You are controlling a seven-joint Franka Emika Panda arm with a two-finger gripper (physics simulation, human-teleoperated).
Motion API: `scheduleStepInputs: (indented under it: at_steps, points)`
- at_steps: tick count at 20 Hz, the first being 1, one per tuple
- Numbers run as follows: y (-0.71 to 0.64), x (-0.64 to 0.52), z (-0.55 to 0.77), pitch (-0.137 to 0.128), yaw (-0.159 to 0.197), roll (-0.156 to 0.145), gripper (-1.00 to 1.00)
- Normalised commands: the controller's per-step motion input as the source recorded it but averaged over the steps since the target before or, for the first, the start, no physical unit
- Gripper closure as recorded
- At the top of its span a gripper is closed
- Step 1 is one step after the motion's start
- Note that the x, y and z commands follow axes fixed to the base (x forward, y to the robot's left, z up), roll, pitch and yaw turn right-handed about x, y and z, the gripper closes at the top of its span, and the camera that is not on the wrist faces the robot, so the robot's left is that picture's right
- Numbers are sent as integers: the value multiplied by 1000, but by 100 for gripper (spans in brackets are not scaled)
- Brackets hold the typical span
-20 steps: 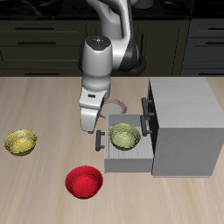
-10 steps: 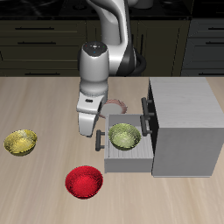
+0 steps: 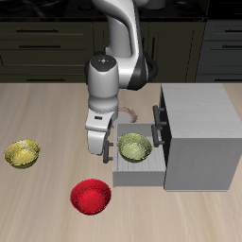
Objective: Place the green bowl in the bottom drawer of the white cabinet and close the drawer
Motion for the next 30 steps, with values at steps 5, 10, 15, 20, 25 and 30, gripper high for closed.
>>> scheduleStepInputs:
  at_steps: [5, 10, 15, 20, 25, 30]
  points:
    - [82, -26, -160, 19, -2, 25, -100]
    - [107, -11, -298, 11, -13, 30, -100]
    - [156, -50, -119, 9, -30, 33, -100]
    - [104, -134, -191, 50, 25, 43, -100]
    - [16, -45, -220, 30, 30, 12, -100]
    - [24, -164, 35, 35, 8, 10, -100]
